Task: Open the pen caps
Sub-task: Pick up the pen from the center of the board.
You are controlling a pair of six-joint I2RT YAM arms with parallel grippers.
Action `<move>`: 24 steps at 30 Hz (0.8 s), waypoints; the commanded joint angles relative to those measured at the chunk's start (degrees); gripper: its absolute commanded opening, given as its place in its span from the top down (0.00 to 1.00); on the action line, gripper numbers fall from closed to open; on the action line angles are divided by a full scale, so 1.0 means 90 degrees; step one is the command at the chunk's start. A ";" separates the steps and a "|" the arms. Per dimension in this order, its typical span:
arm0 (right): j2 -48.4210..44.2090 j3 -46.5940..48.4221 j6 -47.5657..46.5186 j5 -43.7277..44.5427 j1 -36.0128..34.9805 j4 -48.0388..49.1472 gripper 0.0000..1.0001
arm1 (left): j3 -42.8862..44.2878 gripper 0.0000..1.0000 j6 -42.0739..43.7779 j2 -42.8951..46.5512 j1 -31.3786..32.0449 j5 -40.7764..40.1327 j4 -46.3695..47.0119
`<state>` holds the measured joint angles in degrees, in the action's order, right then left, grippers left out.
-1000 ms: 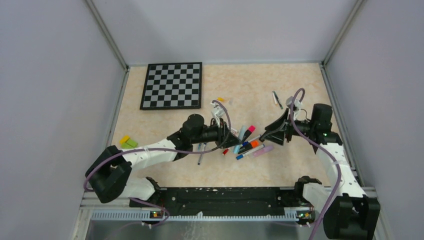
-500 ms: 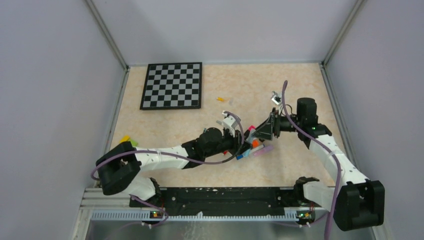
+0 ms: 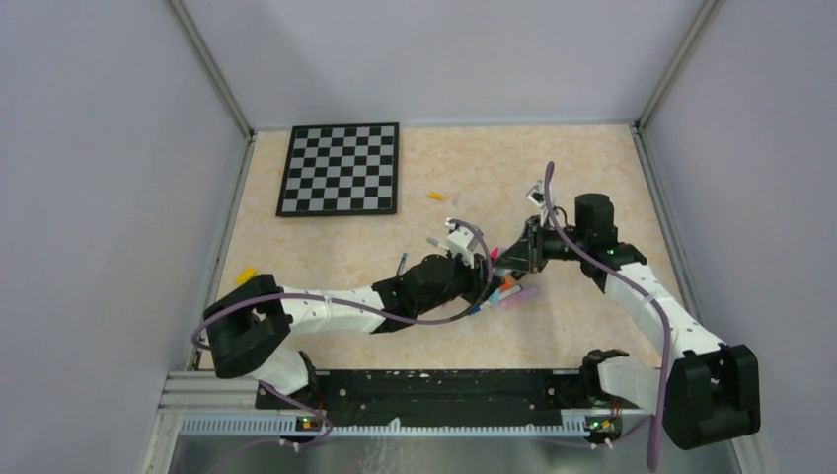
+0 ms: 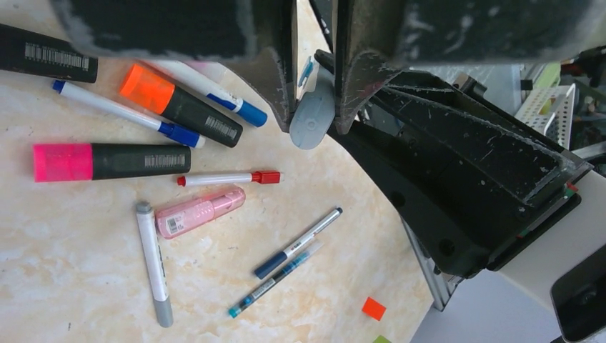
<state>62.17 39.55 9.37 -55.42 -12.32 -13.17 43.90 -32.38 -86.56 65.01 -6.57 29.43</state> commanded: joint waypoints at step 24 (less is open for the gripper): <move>-0.0834 -0.0917 0.1296 -0.3074 0.0562 0.3446 1.00 | -0.1512 0.01 0.0809 0.1047 -0.0441 0.3245 0.2828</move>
<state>55.81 31.11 19.73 -79.44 -7.31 12.53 27.00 -24.77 -73.06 61.17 15.05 49.43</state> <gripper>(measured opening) 0.153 0.987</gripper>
